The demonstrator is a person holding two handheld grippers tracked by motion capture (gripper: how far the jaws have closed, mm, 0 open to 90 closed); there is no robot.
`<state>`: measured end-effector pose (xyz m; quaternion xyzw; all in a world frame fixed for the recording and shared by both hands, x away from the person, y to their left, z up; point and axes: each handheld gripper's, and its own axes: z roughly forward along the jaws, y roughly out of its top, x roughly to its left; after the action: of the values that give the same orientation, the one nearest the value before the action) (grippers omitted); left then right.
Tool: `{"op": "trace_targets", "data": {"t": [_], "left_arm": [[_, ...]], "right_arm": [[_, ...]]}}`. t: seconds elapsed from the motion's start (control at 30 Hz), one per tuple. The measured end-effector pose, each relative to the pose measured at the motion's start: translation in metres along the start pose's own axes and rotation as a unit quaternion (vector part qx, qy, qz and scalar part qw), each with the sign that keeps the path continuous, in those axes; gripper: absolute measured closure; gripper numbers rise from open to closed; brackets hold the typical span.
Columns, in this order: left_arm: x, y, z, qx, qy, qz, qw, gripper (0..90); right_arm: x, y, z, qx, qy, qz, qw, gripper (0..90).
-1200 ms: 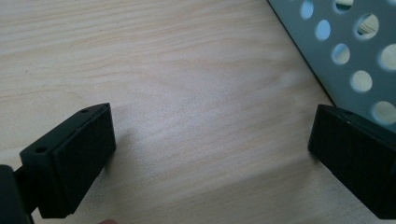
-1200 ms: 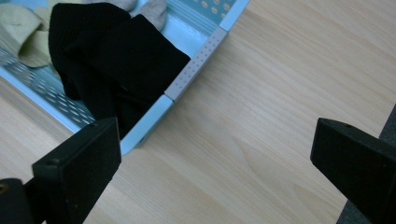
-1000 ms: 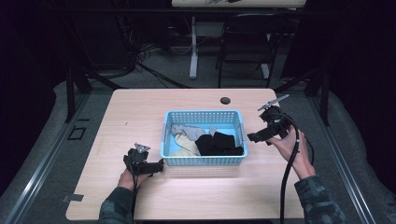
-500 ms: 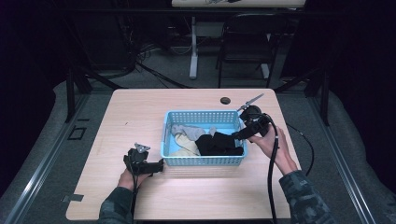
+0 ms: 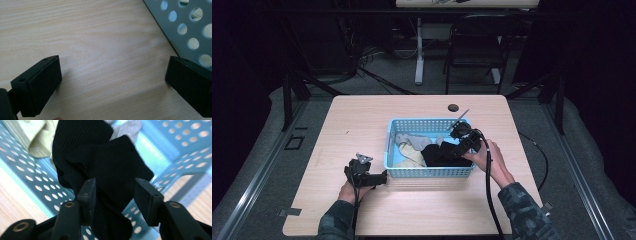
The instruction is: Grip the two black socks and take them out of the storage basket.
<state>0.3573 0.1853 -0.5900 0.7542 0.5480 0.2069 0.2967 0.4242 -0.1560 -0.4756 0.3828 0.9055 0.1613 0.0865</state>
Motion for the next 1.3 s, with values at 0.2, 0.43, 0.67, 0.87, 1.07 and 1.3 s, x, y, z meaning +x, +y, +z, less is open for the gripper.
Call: {"op": "trace_targets", "data": {"t": [0.2, 0.43, 0.67, 0.87, 1.07, 1.3], "left_arm": [[0.000, 0.000, 0.000, 0.000, 0.000, 0.000, 1.0000, 0.6], [0.000, 0.000, 0.000, 0.000, 0.000, 0.000, 1.0000, 0.6], [-0.001, 0.000, 0.000, 0.000, 0.000, 0.000, 1.0000, 0.6], [-0.001, 0.000, 0.000, 0.000, 0.000, 0.000, 1.0000, 0.6], [-0.001, 0.000, 0.000, 0.000, 0.000, 0.000, 1.0000, 0.6], [-0.001, 0.000, 0.000, 0.000, 0.000, 0.000, 1.0000, 0.6]], "right_arm": [[0.005, 0.003, 0.010, 0.034, -0.008, -0.010, 0.9993, 55.4], [0.009, 0.003, 0.021, 0.054, -0.013, -0.018, 0.9983, 56.0], [0.009, 0.008, 0.031, 0.064, -0.033, -0.022, 0.9972, 54.1], [0.006, 0.011, 0.036, 0.072, -0.040, -0.013, 0.9965, 68.3], [-0.002, 0.010, 0.034, 0.073, -0.036, -0.002, 0.9967, 84.1], [-0.003, 0.008, 0.029, 0.059, -0.030, 0.001, 0.9978, 72.6]]}}
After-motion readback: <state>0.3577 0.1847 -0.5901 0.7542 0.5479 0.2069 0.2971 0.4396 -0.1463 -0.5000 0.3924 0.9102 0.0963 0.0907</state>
